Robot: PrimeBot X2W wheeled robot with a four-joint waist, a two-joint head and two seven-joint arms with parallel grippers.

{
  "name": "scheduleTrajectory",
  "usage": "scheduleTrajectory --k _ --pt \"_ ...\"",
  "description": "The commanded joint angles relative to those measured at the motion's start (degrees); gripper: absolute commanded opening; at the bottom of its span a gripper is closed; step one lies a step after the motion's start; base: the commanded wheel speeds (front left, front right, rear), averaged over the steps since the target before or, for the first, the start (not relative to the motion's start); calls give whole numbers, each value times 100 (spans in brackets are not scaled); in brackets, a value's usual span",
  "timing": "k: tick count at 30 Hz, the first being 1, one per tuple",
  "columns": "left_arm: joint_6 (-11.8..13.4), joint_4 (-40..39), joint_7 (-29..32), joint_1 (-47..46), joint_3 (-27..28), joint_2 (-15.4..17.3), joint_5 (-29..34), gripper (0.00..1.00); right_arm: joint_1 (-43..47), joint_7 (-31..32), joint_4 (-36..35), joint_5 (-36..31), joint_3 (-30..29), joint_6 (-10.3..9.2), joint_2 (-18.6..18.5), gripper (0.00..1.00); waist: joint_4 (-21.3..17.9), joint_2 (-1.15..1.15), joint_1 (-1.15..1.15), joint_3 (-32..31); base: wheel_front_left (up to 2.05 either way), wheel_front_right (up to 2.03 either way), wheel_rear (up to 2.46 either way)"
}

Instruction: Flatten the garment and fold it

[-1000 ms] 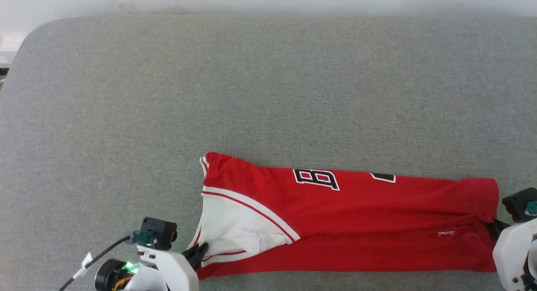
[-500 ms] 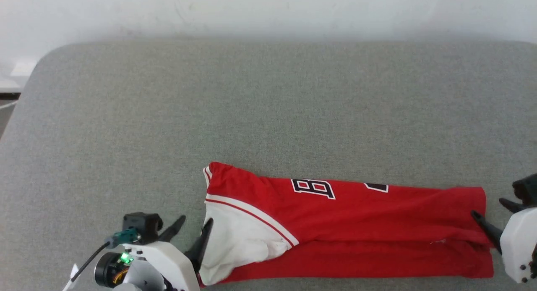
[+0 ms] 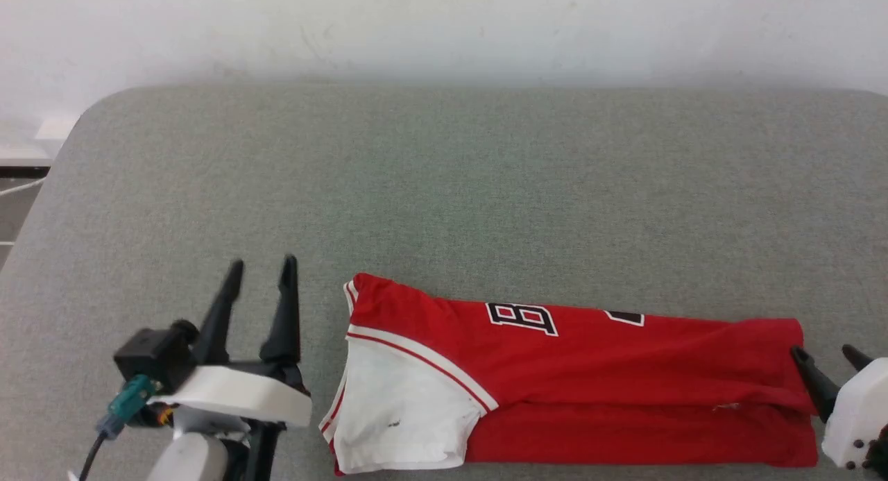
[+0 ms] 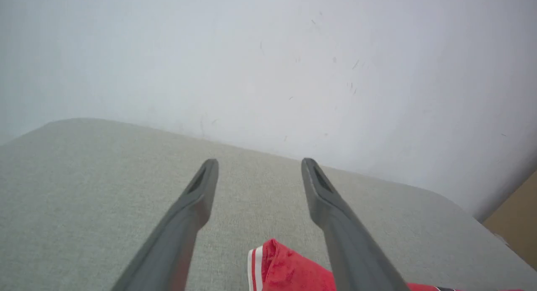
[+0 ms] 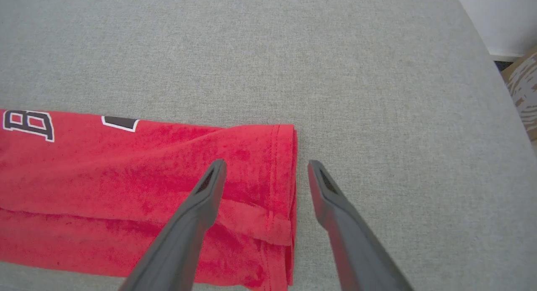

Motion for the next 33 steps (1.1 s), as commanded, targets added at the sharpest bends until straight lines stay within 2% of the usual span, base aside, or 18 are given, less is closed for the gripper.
scheduleTrajectory --k 1,5,10,14,19,24,26,33 --pt "-97 -176 -23 99 236 -135 373 100 37 -17 40 -153 -164 -11 241 100 60 0 0 76 0 0 0" --pt "-412 -345 -25 342 704 -529 1055 100 -12 -34 209 -560 -630 -11 805 100 121 0 0 174 0 0 0" --pt "-778 -301 -26 471 1075 -955 1548 100 -98 -17 540 -958 -1036 -11 1255 100 210 0 0 306 0 0 0" --pt "-1001 -234 -26 463 1249 -1173 1775 100 -191 -50 884 -1120 -1241 -11 1426 100 275 0 0 427 0 0 0" --pt "-1150 -185 -26 374 1402 -1324 1929 100 -297 -110 1334 -1258 -1312 -11 1468 100 348 0 0 609 0 0 0" --pt "-1232 -148 -27 291 1498 -1400 2018 100 -358 -25 1766 -1122 -1089 -11 1533 100 373 0 0 730 0 0 0" --pt "-1256 -118 -27 270 1537 -1417 2036 100 -361 -28 1868 -1036 -980 -11 1545 0 371 0 0 735 0 0 0" --pt "-1304 37 -27 306 1625 -1444 2077 100 -347 -226 1949 -925 -871 -11 1473 0 301 0 0 526 0 0 0"
